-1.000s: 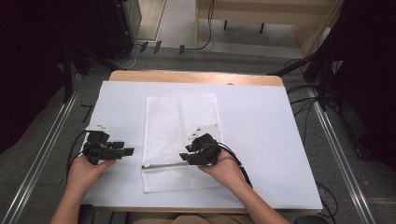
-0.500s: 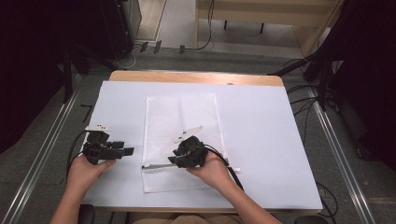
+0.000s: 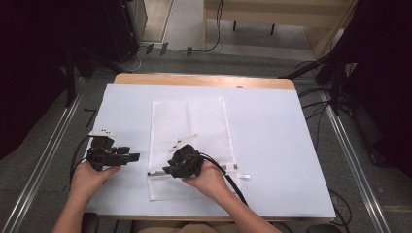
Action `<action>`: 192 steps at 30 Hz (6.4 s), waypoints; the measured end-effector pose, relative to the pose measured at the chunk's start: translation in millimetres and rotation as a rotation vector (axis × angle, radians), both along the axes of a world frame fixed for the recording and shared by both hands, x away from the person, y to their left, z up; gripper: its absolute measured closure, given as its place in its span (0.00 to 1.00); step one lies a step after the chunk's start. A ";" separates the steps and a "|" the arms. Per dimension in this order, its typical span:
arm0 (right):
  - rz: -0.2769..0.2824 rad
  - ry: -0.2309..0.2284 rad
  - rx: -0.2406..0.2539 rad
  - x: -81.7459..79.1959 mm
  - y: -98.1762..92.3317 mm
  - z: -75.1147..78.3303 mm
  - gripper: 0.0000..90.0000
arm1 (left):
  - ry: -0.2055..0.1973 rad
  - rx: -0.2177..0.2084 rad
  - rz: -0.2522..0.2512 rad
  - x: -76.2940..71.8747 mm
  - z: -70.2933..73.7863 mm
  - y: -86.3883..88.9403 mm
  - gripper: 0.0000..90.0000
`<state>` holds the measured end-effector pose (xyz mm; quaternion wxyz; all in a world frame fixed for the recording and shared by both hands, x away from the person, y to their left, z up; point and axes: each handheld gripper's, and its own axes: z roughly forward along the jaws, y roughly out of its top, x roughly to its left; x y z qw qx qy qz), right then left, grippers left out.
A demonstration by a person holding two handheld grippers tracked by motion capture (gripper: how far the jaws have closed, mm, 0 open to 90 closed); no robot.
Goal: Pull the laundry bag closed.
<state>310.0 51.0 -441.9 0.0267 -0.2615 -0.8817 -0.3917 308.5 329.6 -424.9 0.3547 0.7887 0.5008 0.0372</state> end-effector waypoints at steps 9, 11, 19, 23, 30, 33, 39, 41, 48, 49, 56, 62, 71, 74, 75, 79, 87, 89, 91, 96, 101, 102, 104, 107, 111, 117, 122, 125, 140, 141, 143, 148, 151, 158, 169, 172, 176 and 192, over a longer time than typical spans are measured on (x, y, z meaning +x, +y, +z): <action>0.045 0.024 -0.010 -5.4 16.2 -7.9 0.83 | 0.003 0.001 0.000 0.8 -0.5 0.3 0.43; 0.051 0.026 -0.015 -6.4 20.3 -9.4 0.83 | 0.002 -0.003 0.001 0.9 -0.6 0.4 0.43; 0.063 0.054 -0.033 -8.3 32.2 -14.2 0.86 | 0.003 -0.005 0.003 0.9 -0.7 0.5 0.43; 0.065 0.058 -0.035 -7.7 35.9 -16.9 0.86 | 0.003 -0.005 0.002 0.9 -0.7 0.5 0.43; 0.060 0.069 -0.031 -5.5 42.1 -18.2 0.89 | 0.006 -0.006 0.000 0.9 -0.5 0.7 0.44; 0.066 0.081 -0.037 -4.1 45.7 -19.9 0.90 | 0.007 -0.005 -0.007 0.8 -0.6 0.3 0.46; 0.072 0.081 -0.039 -2.0 51.8 -20.1 0.92 | 0.005 -0.008 -0.004 0.6 -0.7 0.6 0.46; 0.075 0.082 -0.043 -0.7 53.4 -20.5 0.93 | 0.003 -0.005 -0.005 -0.1 -0.5 0.7 0.46; 0.098 0.081 -0.043 1.9 52.1 -19.5 0.97 | 0.016 -0.014 -0.021 -3.5 -0.2 -0.4 0.50; 0.105 0.076 -0.045 1.9 52.2 -19.0 0.98 | 0.014 -0.009 -0.029 -4.7 -0.3 -0.8 0.50; 0.109 0.058 -0.038 4.9 50.4 -13.3 0.98 | 0.019 -0.014 -0.058 -9.8 -1.3 -3.4 0.50; 0.104 0.060 -0.026 8.7 48.5 -7.5 0.98 | 0.030 -0.024 -0.085 -11.2 -1.8 -7.1 0.52; 0.089 0.030 -0.008 14.7 43.7 -0.3 0.98 | 0.037 -0.020 -0.127 -13.5 -3.3 -12.8 0.52; 0.084 0.027 0.003 15.8 43.2 3.3 0.98 | 0.042 -0.030 -0.142 -14.0 -3.1 -14.4 0.52; 0.081 0.030 0.010 16.4 43.4 4.1 0.98 | 0.043 -0.032 -0.146 -14.3 -3.0 -15.5 0.52; 0.079 0.033 0.026 17.3 42.4 8.7 0.98 | 0.054 -0.024 -0.185 -15.4 -4.3 -20.7 0.52; 0.082 0.015 0.040 17.6 44.2 16.8 0.98 | 0.063 -0.020 -0.215 -14.1 -6.8 -28.5 0.52; 0.081 0.018 0.049 17.8 44.2 18.3 0.98 | 0.065 -0.023 -0.224 -13.3 -7.5 -30.3 0.52; 0.084 0.022 0.054 18.0 43.8 19.5 0.98 | 0.069 -0.028 -0.236 -12.3 -8.8 -32.2 0.54; 0.092 0.024 0.060 16.6 43.2 21.3 0.98 | 0.079 -0.033 -0.245 -11.3 -10.3 -34.0 0.62; 0.102 0.035 0.068 17.3 42.3 21.9 0.98 | 0.083 -0.036 -0.259 -10.0 -10.6 -34.1 0.69; 0.107 0.036 0.067 17.5 42.2 21.9 0.98 | 0.079 -0.038 -0.262 -10.0 -10.8 -34.2 0.70; 0.108 0.037 0.065 17.3 41.8 22.4 0.98 | 0.078 -0.041 -0.266 -10.3 -10.7 -34.2 0.73; 0.113 0.042 0.067 17.5 41.3 22.6 0.98 | 0.079 -0.045 -0.274 -10.5 -10.6 -34.1 0.78; 0.125 0.042 0.067 17.1 41.7 22.3 0.98 | 0.081 -0.041 -0.276 -10.0 -10.8 -34.4 0.78; 0.133 0.046 0.065 16.5 41.5 22.8 0.98 | 0.096 -0.048 -0.279 -9.0 -10.8 -34.3 0.85; 0.136 0.056 0.066 16.8 41.0 22.4 0.98 | 0.104 -0.045 -0.288 -9.7 -9.4 -36.2 0.96; 0.138 0.057 0.057 16.8 40.4 21.9 0.98 | 0.110 -0.043 -0.292 -9.6 -9.0 -36.1 0.97; 0.133 0.092 0.060 22.1 35.9 11.0 0.98 | 0.119 -0.016 -0.295 -10.2 -7.5 -36.7 0.99; 0.129 0.092 0.065 22.2 35.2 10.5 0.98 | 0.116 -0.014 -0.292 -10.2 -7.2 -36.9 0.99; 0.126 0.076 0.067 21.8 33.5 9.9 0.99 | 0.114 -0.015 -0.293 -10.2 -6.9 -37.4 0.99; 0.129 0.055 0.056 20.5 31.2 7.8 0.99 | 0.119 -0.004 -0.301 -10.4 -6.5 -38.4 0.99; 0.134 0.045 0.053 20.5 30.1 6.5 0.99 | 0.118 0.000 -0.299 -10.6 -6.1 -39.0 1.00; 0.152 0.070 0.058 18.7 29.4 5.6 0.99 | 0.119 0.011 -0.346 -11.7 -10.3 -38.5 0.98; 0.167 0.075 0.056 18.2 30.5 6.9 0.99 | 0.130 -0.004 -0.337 -8.8 -10.7 -40.1 0.98; 0.165 0.082 0.064 19.9 29.5 6.3 0.99 | 0.135 -0.011 -0.331 -8.7 -9.3 -39.4 0.98; 0.165 0.063 0.073 21.5 26.8 5.8 0.99 | 0.128 -0.022 -0.325 -8.7 -7.2 -37.9 0.99; 0.191 0.045 0.069 20.6 15.3 -5.0 0.99 | 0.127 -0.007 -0.338 -11.3 -6.8 -39.3 1.00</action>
